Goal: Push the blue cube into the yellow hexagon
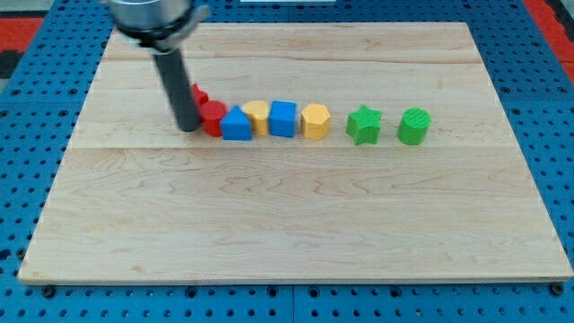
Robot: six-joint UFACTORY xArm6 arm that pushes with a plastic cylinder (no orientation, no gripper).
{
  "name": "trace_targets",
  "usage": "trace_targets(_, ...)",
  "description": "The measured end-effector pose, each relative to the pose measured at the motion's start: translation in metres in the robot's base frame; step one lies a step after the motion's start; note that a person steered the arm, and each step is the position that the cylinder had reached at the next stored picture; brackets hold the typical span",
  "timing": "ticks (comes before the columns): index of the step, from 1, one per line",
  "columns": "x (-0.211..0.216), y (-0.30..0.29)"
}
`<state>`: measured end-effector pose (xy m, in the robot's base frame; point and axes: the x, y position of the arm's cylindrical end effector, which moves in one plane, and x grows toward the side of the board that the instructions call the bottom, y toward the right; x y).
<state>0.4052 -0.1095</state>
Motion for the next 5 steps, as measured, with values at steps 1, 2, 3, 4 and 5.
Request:
trace_targets(1,-0.002,0.069)
trace_targets(2,-0.007,0.127)
trace_targets(3,-0.006,0.163)
trace_targets(4,-0.013,0.166)
trace_targets(5,-0.050,0.190)
